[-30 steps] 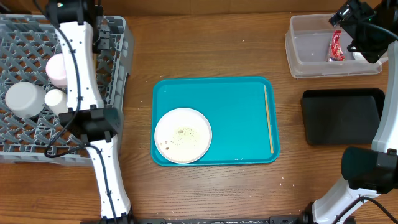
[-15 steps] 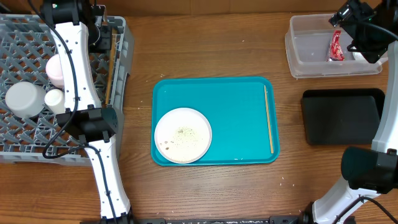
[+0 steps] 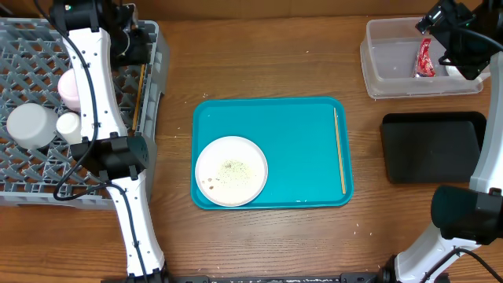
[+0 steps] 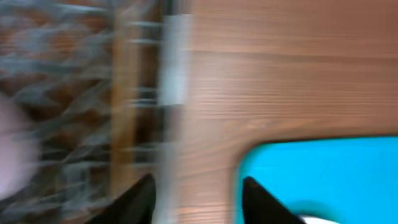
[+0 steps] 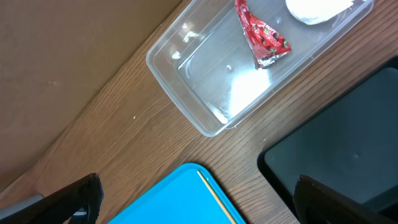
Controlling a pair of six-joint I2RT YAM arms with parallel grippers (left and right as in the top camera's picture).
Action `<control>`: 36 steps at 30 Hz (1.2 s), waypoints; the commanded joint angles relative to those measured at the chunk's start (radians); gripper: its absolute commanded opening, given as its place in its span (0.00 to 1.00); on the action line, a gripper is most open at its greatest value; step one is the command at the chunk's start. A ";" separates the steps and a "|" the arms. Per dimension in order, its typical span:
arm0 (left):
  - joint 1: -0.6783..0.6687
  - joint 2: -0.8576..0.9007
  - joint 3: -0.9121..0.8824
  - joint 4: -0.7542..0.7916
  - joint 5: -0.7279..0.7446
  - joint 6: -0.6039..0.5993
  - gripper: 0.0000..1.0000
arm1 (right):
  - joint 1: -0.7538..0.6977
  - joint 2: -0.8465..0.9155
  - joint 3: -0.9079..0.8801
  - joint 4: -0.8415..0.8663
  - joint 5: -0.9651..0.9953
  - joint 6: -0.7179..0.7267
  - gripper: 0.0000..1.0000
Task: Sort waste into correct bins and load items into the dishwasher
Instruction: 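Reach the left gripper back to the tray and grasp the second chopstick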
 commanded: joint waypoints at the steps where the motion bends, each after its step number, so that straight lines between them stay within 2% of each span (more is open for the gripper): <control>1: -0.032 -0.055 -0.003 -0.003 0.550 -0.028 0.48 | -0.001 0.005 -0.002 0.003 0.009 -0.003 1.00; 4: -0.078 -0.055 -0.003 -0.003 0.698 -0.029 0.49 | -0.001 0.005 -0.002 0.003 0.009 -0.003 1.00; 6: -0.132 -0.055 -0.003 -0.003 0.690 -0.030 0.56 | -0.001 0.005 -0.002 0.003 0.009 -0.003 1.00; 7: -0.164 -0.055 -0.003 -0.003 0.675 -0.031 0.63 | -0.001 0.005 -0.002 0.003 0.009 -0.003 1.00; 10: -0.290 -0.054 -0.003 -0.003 0.547 -0.096 0.80 | -0.001 0.005 -0.002 0.003 0.009 -0.003 1.00; 13: -0.430 -0.054 -0.003 -0.003 0.290 -0.262 0.91 | -0.001 0.005 -0.002 0.003 0.009 -0.003 1.00; 14: -0.471 -0.053 -0.003 -0.003 0.213 -0.312 1.00 | -0.001 0.005 -0.002 0.003 0.009 -0.003 1.00; 16: -0.563 -0.047 -0.003 -0.002 0.091 -0.405 1.00 | -0.001 0.005 -0.002 0.003 0.009 -0.003 1.00; 22: -0.800 -0.013 -0.003 0.030 0.005 -0.496 1.00 | -0.001 0.005 -0.002 0.003 0.009 -0.003 1.00; 28: -0.999 0.059 -0.003 0.043 -0.417 -0.813 1.00 | -0.001 0.005 -0.002 0.003 0.009 -0.003 1.00; 32: -1.072 0.106 -0.003 0.043 -0.543 -0.892 1.00 | -0.001 0.005 -0.002 0.003 0.009 -0.003 1.00; 36: -1.096 0.158 -0.003 0.059 -0.571 -0.935 0.99 | -0.001 0.005 -0.002 0.003 0.009 -0.003 1.00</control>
